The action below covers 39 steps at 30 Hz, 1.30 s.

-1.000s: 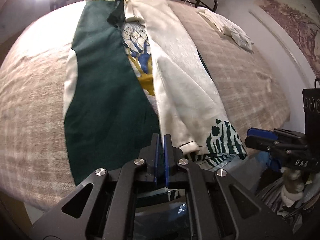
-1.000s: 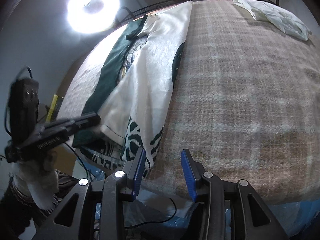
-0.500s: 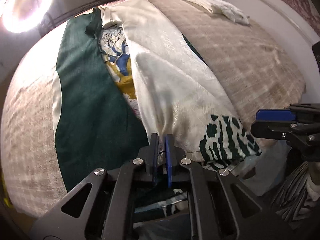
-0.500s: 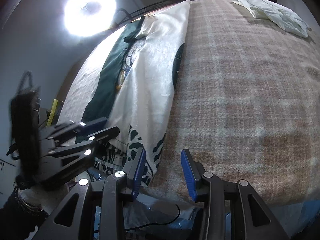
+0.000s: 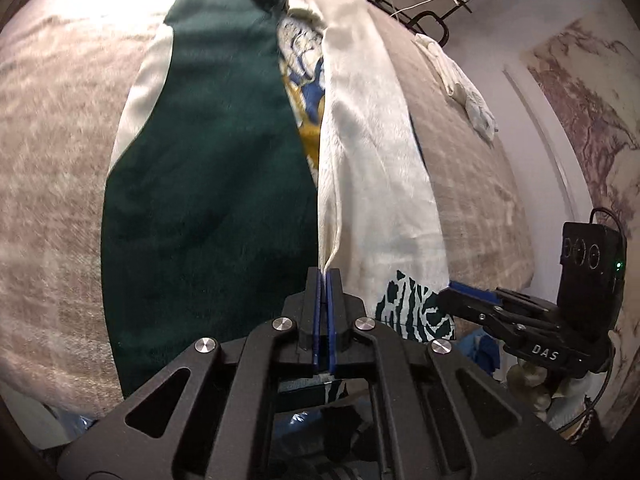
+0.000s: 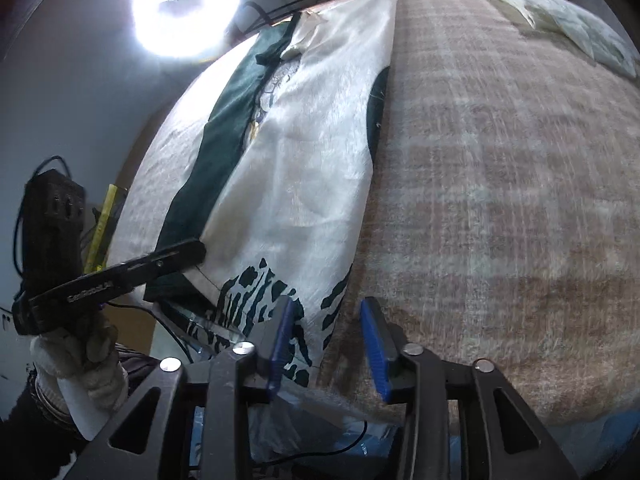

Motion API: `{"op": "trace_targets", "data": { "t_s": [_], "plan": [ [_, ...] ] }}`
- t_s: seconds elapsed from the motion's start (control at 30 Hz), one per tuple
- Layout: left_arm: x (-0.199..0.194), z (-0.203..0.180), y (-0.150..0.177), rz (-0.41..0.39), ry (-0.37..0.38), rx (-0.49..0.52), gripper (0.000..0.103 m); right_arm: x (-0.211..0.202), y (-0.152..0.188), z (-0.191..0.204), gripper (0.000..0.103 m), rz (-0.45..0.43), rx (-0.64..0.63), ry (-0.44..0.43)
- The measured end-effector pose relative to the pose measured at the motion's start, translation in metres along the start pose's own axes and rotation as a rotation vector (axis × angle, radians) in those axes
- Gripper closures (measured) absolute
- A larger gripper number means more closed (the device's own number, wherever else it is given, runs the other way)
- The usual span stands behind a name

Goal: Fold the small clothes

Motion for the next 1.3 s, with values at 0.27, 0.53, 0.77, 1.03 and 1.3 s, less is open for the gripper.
{"op": "trace_targets", "data": {
  "t_s": [0.27,0.53,0.77,1.03,1.3],
  "plan": [
    [-0.033,0.007,-0.001,-0.049,-0.112,0.091,0.097,-0.013,-0.004,0.001,0.103,-0.016,-0.005,-0.015],
    [-0.08,0.067,0.005,-0.085,-0.208,0.053,0.051,-0.021,0.011,0.002,0.061,-0.001,-0.039,-0.054],
    [-0.063,0.092,0.019,0.007,-0.072,-0.115,0.051,-0.012,0.009,-0.014,0.067,0.024,0.099,-0.17],
    [-0.049,0.071,0.022,0.057,-0.042,-0.054,0.083,0.004,0.015,0.005,0.075,0.073,0.054,-0.205],
    [-0.049,0.062,0.011,0.035,-0.007,-0.053,0.101,0.006,0.009,0.008,0.101,0.074,0.091,-0.264]
  ]
}}
Point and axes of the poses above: each gripper's, at about its wrist camera, not at the fingertips, and x roughly the way its jaws point, z to its left, y to its underside, the point moved 5 cm from there along x, roughly the way its jaws point, and after that the axes turned 1 degree about x, right-handed, at the moved point
